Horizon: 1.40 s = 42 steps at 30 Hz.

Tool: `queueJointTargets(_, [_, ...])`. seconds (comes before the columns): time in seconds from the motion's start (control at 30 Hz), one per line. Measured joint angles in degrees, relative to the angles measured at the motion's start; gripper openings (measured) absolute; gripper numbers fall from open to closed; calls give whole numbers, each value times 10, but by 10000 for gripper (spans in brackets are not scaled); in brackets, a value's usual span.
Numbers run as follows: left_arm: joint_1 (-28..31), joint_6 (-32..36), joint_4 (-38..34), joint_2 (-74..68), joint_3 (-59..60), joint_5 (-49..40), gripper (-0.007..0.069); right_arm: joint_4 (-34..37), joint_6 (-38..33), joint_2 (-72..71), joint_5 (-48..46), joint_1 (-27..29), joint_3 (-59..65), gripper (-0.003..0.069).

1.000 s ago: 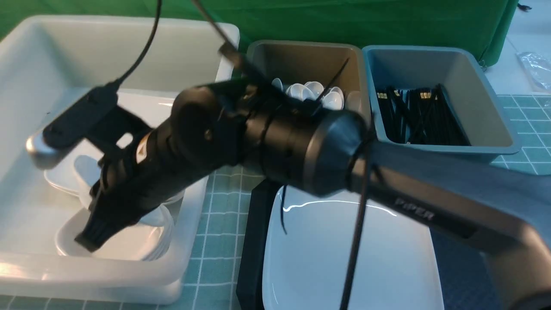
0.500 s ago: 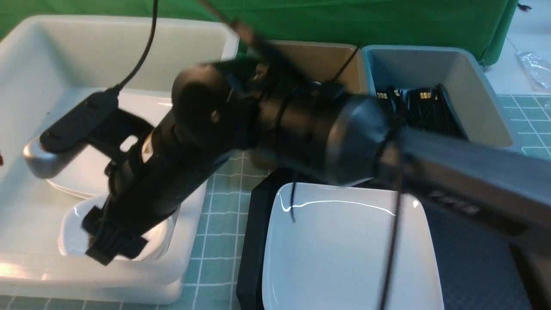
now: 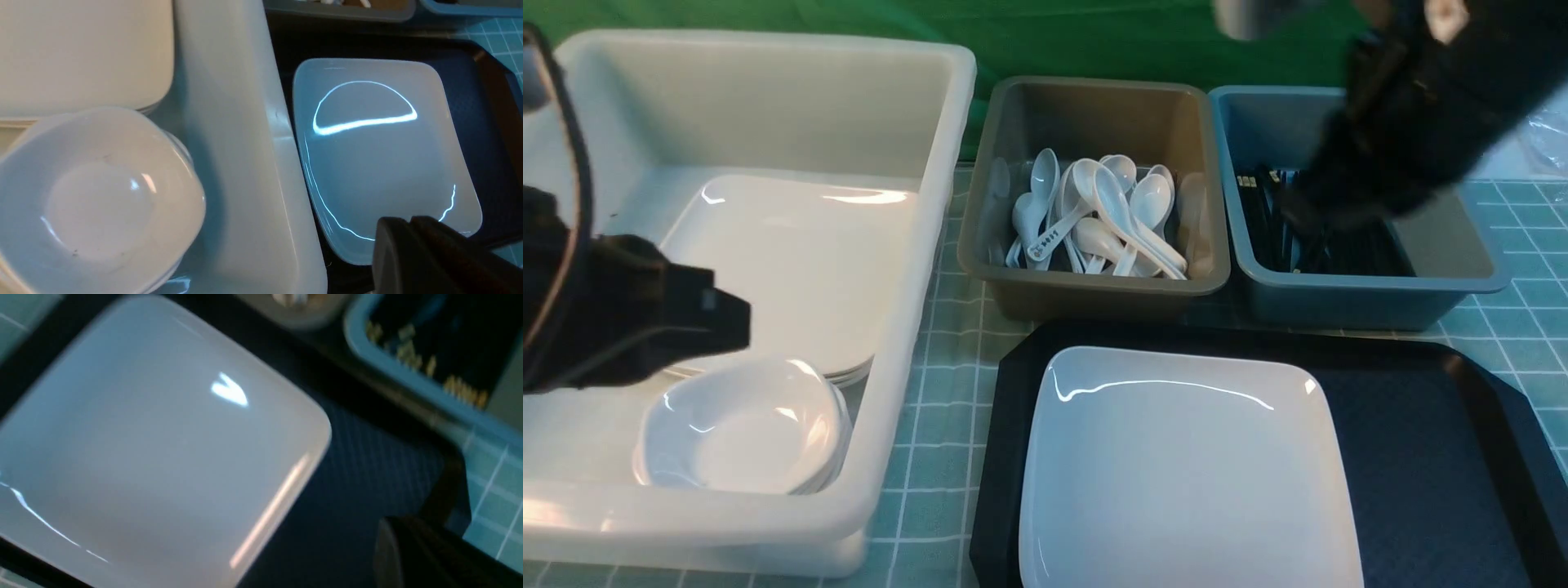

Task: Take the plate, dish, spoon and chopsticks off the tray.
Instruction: Use the right arm to move the plate from left to right

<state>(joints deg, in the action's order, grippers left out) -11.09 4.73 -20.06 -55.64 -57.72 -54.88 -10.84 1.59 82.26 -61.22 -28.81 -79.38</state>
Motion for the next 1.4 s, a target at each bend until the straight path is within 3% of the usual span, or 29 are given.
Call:
queueJointTargets(0.17, [-54, 10, -1, -47, 0, 18, 10, 32, 61, -42, 104, 59, 204, 67])
queueJointTargets(0.3, [-108, 8, 5, -81, 0, 34, 10, 101, 60, -34, 193, 72, 314, 225])
queueJointTargets(0.4, [-159, -16, 22, -118, 0, 46, 10, 158, 46, -7, 258, 73, 359, 444])
queueJointTargets(0.5, [-193, -26, 30, -149, 0, 47, 10, 171, 41, 32, 291, 74, 365, 531])
queueJointTargets(0.57, [-208, -32, 31, -162, 0, 47, 10, 177, 39, 50, 306, 74, 365, 536])
queueJointTargets(0.7, [-230, -39, 37, -186, 0, 49, 10, 196, 34, 81, 335, 72, 365, 490])
queueJointTargets(0.87, [-233, -47, 42, -194, 0, 59, 10, 211, 15, 87, 355, 69, 363, 174])
queueJointTargets(0.93, [-233, -47, 42, -195, 0, 63, 10, 219, 13, 83, 363, 76, 362, 125])
queueJointTargets(1.17, [-249, -47, 47, -196, 0, 66, 10, 198, -10, 57, 314, 163, 363, 88])
queueJointTargets(1.23, [-273, -57, 51, -197, 0, 79, 10, 191, -12, 46, 285, 216, 363, 87])
queueJointTargets(1.4, [-318, -92, 53, -214, 0, 116, 10, 187, -11, 46, 236, 255, 363, 100])
